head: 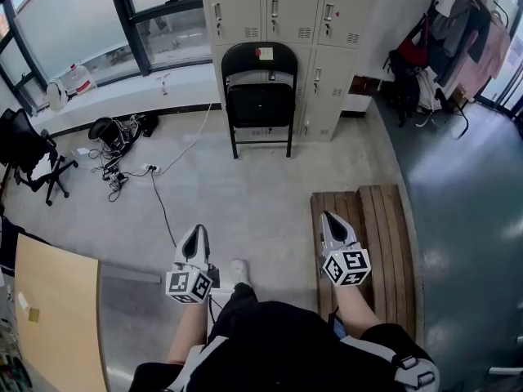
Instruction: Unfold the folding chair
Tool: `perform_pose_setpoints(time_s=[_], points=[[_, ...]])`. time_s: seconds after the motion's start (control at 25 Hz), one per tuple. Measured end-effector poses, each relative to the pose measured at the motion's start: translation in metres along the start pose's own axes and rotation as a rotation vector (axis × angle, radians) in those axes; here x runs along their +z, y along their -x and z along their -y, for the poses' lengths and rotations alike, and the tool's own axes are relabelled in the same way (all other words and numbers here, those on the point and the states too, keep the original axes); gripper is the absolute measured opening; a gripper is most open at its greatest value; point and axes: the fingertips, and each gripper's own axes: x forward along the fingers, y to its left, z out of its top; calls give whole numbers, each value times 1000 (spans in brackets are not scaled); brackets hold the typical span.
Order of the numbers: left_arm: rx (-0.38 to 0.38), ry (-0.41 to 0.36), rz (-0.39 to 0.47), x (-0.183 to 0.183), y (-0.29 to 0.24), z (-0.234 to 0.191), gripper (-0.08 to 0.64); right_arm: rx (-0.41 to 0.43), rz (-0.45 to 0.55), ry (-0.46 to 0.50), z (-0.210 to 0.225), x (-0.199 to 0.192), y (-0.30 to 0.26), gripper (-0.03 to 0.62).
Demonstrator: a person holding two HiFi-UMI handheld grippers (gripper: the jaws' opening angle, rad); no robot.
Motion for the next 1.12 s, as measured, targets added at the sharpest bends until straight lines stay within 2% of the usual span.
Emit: perform_pose_setpoints(time_s=[0.12,0.32,0.56,0.72,0.96,1.12], points=[[-3,-7,17,6,-26,-19,0,-14,20,12,-1,11,-25,5],[-71,-20,31,27,-81,-42,0,-35,68,32,-9,42,-77,5],[-186,-28,1,29,-126,-67,2,22,22,-8,-35,44,-139,5],[-180,-9,-14,25,-142,-97,2,34,9,27,-50,43,-172,6],[-166,12,-14,29,-160,-142,2,14,-10,30,-62,39,-215,5],[-134,17,-24,21,-167,-168,1,42,-24,35,-78,32,-238,5]])
